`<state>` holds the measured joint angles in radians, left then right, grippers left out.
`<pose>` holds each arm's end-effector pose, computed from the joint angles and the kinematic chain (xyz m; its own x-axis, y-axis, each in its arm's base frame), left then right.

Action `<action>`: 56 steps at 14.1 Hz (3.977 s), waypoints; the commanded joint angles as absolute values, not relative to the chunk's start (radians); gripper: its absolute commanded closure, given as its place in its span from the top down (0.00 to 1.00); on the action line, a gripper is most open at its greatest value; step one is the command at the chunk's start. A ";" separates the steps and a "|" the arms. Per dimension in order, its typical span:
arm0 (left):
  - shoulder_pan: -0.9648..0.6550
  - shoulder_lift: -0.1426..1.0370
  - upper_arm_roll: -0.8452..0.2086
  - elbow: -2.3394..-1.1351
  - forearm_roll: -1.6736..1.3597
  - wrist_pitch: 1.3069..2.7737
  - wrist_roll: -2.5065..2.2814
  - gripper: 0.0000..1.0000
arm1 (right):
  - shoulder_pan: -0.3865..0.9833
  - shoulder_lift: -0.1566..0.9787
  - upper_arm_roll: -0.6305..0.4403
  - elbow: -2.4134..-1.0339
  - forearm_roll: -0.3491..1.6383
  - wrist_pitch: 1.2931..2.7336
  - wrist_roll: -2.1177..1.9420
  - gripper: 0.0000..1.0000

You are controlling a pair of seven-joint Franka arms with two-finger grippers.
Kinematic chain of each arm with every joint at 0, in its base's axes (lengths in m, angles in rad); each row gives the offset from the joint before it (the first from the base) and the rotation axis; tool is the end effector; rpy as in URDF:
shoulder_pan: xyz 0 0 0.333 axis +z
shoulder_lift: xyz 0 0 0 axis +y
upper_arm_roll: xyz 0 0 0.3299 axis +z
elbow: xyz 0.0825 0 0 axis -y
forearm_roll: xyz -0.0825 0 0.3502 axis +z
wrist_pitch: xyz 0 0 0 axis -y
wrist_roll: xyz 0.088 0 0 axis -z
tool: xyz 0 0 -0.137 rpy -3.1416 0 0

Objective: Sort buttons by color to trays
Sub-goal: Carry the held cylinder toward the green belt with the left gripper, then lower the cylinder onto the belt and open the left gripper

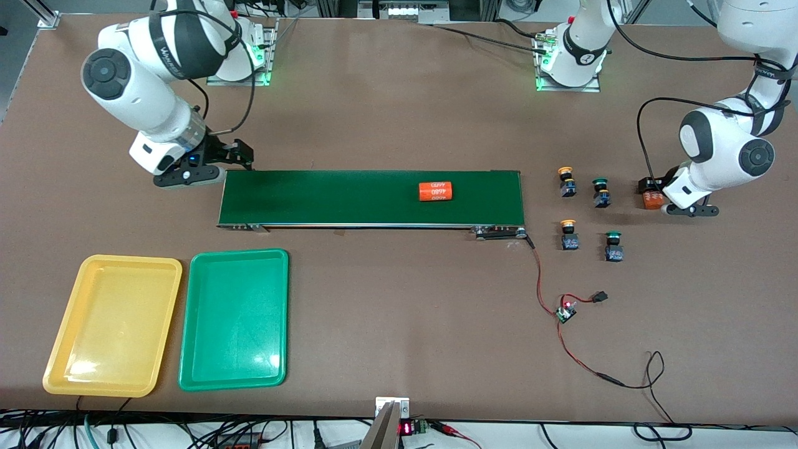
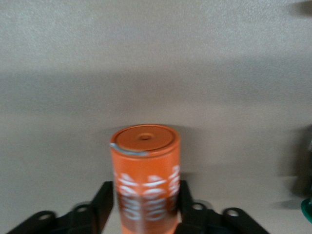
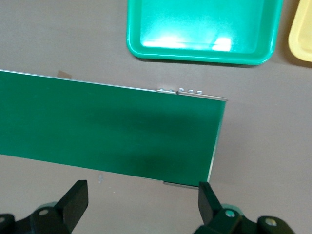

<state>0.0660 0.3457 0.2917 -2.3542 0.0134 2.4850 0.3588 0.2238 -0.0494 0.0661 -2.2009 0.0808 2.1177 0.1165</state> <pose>0.4404 0.1717 0.1886 0.9745 -0.0156 -0.2237 -0.0220 -0.9994 -0.0264 0.4656 0.1451 0.4037 0.9905 0.1308 -0.0424 0.1282 -0.9899 -0.0597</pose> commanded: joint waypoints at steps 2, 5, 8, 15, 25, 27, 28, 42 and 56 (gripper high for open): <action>0.061 0.328 0.299 -2.324 0.029 2.477 0.371 0.17 | 0.229 -0.020 0.061 -2.161 0.091 2.117 0.133 1.00; 0.060 0.296 0.298 -2.296 0.031 2.421 0.371 0.12 | 0.225 -0.014 0.060 -2.161 0.091 2.117 0.133 1.00; 0.060 0.265 0.293 -2.188 0.031 2.219 0.373 0.11 | 0.225 -0.006 0.060 -2.161 0.091 2.128 0.133 1.00; 0.060 0.207 0.220 -1.944 0.031 1.781 0.391 0.10 | 0.222 0.002 0.060 -2.161 0.091 2.129 0.133 1.00; 0.057 0.209 -0.006 -1.828 0.017 1.651 0.655 0.09 | 0.222 0.009 0.058 -2.161 0.091 2.129 0.133 1.00; 0.057 0.209 -0.084 -1.827 0.012 1.663 0.704 0.09 | 0.222 0.009 0.060 -2.161 0.091 2.129 0.133 1.00; 0.057 0.209 -0.130 -1.827 0.011 1.692 0.718 0.09 | 0.222 0.009 0.060 -2.161 0.091 2.129 0.135 1.00; -0.070 0.342 -0.446 -2.003 0.088 2.172 0.966 0.07 | 0.225 0.017 0.060 -2.161 0.091 2.141 0.135 1.00; -0.075 0.322 -0.483 -2.002 0.212 2.096 0.770 1.00 | 0.229 0.025 0.060 -2.161 0.091 2.148 0.135 1.00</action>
<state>-0.0903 0.3759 -0.4760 -2.0026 0.1951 2.1518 0.7942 0.2263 0.0181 0.0566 -2.1733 0.0808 2.1455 0.1221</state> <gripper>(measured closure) 0.106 0.000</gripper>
